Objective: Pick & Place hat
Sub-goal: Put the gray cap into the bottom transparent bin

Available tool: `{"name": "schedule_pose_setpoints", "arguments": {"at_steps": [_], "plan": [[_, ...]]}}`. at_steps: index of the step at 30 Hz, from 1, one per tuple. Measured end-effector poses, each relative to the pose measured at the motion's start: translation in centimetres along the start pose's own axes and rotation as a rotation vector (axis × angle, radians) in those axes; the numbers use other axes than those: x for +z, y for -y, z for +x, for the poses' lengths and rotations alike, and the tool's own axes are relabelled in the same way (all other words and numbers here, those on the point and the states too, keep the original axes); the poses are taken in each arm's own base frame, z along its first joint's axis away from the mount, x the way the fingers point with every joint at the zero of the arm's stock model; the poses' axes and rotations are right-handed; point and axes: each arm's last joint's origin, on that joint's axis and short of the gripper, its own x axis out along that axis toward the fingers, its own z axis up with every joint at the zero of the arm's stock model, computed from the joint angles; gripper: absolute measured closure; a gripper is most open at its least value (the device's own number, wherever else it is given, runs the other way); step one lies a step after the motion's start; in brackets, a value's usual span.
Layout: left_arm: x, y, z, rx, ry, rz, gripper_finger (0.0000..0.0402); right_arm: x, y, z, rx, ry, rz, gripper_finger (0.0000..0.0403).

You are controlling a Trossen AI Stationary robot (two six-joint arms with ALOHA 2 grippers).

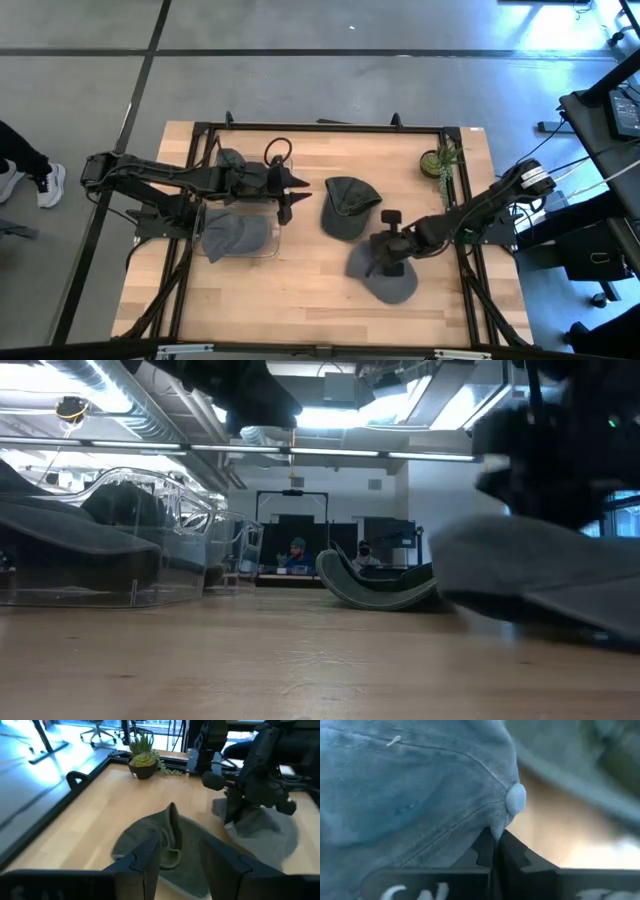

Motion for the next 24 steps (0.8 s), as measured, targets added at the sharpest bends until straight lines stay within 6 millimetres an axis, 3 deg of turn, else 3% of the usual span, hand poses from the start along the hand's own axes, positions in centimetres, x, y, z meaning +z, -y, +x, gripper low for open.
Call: {"name": "schedule_pose_setpoints", "arguments": {"at_steps": [11,16,24], "plan": [[0.2,0.2,0.0,-0.047,0.013,-0.248,0.0272,6.1,1.3,-3.8,-0.242,0.226,-0.192,0.0391],[0.7,0.5,-0.1,-0.152,0.041,-0.17,0.0276,7.2,2.8,-3.8,-0.342,0.266,-0.186,0.0391],[0.6,0.5,-0.1,-0.163,0.044,-0.074,0.0256,8.8,4.6,-3.8,-0.392,0.368,-0.147,0.0392]]}}
